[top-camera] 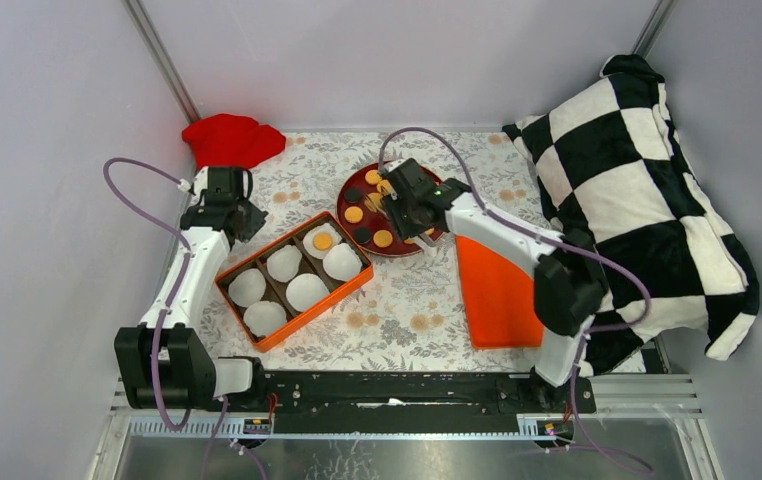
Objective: Pack the cookies
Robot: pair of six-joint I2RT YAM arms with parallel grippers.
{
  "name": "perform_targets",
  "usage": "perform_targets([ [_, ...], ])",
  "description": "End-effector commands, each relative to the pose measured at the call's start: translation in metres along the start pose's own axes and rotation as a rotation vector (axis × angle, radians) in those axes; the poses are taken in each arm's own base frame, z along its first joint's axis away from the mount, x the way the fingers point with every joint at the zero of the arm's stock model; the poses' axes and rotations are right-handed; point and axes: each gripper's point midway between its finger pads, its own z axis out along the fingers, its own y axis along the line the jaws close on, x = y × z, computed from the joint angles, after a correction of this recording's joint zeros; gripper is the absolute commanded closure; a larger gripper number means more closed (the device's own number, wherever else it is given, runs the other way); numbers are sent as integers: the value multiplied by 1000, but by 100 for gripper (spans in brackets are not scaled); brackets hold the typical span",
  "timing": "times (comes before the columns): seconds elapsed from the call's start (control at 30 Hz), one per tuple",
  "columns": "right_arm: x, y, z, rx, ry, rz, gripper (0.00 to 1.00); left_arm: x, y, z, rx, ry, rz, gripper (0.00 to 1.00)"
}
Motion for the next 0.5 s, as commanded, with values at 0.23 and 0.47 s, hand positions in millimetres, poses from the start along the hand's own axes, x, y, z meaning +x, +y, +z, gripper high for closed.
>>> perform_targets([
  [0.23,24,65,-109,-141,-116,-125,98,-10,-26,-17,129,-4,39,100],
  [0.47,56,99,-102,-182,-50,-186,98,-6,-27,-19,147,14,60,100],
])
